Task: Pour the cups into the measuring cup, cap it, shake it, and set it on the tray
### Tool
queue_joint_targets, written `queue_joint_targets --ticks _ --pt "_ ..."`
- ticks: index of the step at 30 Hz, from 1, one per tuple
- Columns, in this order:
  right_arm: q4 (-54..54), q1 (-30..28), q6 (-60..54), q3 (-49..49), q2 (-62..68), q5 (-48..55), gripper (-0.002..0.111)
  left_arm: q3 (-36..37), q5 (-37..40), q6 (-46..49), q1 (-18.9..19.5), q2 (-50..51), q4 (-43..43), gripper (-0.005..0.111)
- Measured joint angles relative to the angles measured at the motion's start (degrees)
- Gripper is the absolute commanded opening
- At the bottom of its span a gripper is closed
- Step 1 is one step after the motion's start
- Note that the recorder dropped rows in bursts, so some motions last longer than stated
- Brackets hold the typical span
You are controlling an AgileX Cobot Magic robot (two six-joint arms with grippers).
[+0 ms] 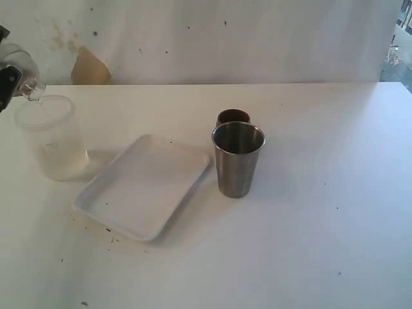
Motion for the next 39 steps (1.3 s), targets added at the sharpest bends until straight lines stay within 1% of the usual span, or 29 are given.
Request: queue_joint_targets --ticks 12,20,28,39 --pt "0.0 0.0 0.0 0.0 0.0 0.0 0.0 0.0 0.7 -0.1 0.0 0.0 0.0 0.0" --pt "0.0 0.0 0.0 0.0 0.0 0.0 0.0 0.0 0.7 5.5 0.0 0.0 0.0 0.0" --pt "0.0 0.0 0.0 0.0 0.0 0.0 0.0 0.0 0.7 6.7 0.0 0.0 0.3 0.0" --pt "0.0 0.0 0.0 0.0 0.0 0.0 0.0 0.0 -2.4 6.8 -2.3 0.0 0.6 0.0"
